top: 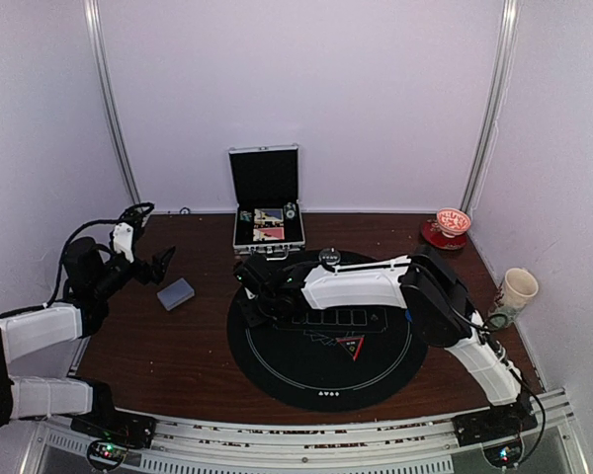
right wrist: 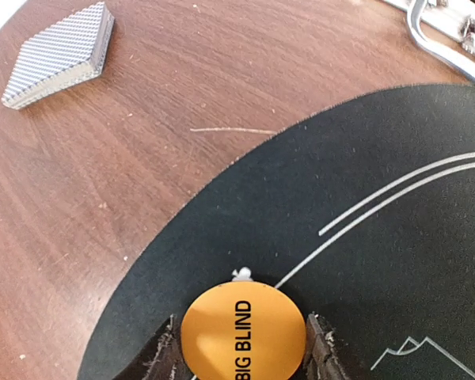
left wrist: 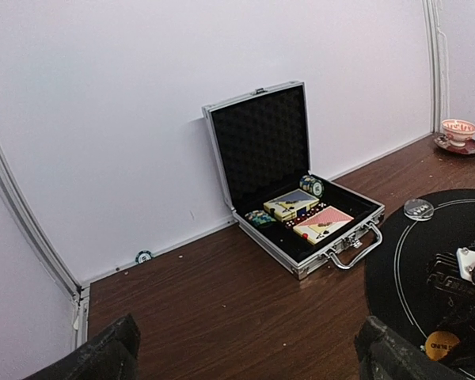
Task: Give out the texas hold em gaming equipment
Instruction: Place the big blind button in the big blind area.
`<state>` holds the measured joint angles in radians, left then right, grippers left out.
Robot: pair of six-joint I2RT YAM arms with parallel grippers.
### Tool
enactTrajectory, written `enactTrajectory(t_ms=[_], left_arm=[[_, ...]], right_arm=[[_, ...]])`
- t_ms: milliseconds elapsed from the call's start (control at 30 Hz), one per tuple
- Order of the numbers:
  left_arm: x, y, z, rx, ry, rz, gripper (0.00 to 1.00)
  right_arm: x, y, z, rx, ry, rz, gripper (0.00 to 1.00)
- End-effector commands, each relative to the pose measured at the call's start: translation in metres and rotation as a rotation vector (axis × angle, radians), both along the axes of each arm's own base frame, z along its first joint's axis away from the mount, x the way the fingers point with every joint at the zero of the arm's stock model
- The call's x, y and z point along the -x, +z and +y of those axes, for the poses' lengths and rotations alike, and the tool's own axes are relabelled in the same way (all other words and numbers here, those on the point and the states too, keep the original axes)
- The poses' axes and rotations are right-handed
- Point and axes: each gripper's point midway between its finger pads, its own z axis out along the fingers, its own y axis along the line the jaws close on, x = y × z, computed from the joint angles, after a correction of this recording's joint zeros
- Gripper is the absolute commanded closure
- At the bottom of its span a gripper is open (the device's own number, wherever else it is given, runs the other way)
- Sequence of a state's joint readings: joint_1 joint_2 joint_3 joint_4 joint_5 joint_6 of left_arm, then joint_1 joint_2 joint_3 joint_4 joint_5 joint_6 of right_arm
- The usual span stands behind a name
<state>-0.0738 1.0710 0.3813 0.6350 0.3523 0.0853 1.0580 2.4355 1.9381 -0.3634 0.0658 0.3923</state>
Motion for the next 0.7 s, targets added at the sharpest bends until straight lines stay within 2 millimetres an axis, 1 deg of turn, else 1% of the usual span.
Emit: enactTrajectory(t_ms=[0, 267, 300, 567, 667], left_arm=[[0.001, 0.016, 0.005, 0.018, 0.026, -0.065, 0.02], [0.0, 0.015, 0.005, 0.019, 0.026, -0.064, 0.02], [0.0, 0.015, 0.005, 0.019, 0.027, -0.063, 0.02], [0.0, 0.014, 0.005, 0.018, 0.028, -0.062, 0.02], [0.0, 0.015, 0.005, 0.018, 0.027, -0.062, 0.02]], right_arm=[[0.003, -0.002, 0.015, -0.013, 0.025, 0.0, 0.52], [0.002, -0.02, 0.017, 0.004, 0.024, 0.009, 0.51], [-0.001, -0.013, 0.022, -0.012, 0.023, -0.004, 0.51], [-0.006, -0.019, 0.031, -0.017, 0.028, -0.013, 0.5], [-0.007, -0.018, 0.029, -0.006, 0.02, -0.016, 0.43]])
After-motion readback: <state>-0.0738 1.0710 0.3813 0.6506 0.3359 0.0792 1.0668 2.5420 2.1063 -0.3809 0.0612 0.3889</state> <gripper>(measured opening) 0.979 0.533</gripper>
